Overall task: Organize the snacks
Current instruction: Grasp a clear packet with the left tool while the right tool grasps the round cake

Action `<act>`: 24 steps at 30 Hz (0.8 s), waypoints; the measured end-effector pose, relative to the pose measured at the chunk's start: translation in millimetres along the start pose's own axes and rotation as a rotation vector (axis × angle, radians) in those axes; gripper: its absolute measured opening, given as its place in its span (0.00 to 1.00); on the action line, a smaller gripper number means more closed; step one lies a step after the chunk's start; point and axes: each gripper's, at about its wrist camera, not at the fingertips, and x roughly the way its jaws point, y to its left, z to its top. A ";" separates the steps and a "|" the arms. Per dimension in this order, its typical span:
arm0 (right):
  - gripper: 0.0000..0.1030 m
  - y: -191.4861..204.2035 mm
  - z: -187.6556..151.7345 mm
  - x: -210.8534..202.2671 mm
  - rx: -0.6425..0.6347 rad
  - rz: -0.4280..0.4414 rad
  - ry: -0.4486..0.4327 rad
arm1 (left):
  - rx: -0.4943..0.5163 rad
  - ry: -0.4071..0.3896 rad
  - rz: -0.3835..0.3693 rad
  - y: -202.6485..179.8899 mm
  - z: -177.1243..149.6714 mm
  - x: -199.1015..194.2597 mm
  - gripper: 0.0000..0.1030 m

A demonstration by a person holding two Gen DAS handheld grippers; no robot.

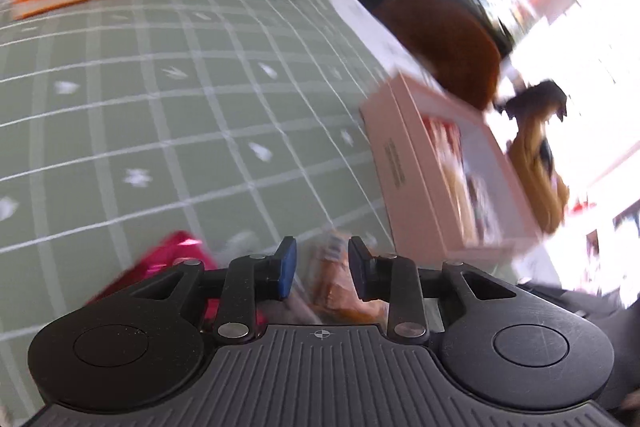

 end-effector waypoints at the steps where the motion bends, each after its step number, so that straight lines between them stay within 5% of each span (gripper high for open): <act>1: 0.57 6.1 1.2 4.4 -0.019 0.002 -0.013 | -0.038 -0.013 0.015 4.6 -0.3 -9.1 0.32; 5: 0.59 24.2 14.4 27.3 -0.047 -0.039 -0.054 | -0.157 -0.009 0.081 22.7 -4.1 -26.5 0.32; 12: 0.57 37.2 17.9 47.8 -0.046 -0.061 -0.036 | -0.187 0.013 0.115 32.8 -16.0 -20.5 0.31; 17: 0.39 17.7 -2.8 33.8 -0.006 -0.063 0.024 | -0.111 0.056 0.108 7.8 -19.8 2.4 0.32; 24: 0.41 -7.3 -34.1 5.2 0.028 -0.077 0.012 | 0.158 0.075 0.166 -36.2 -30.4 16.6 0.32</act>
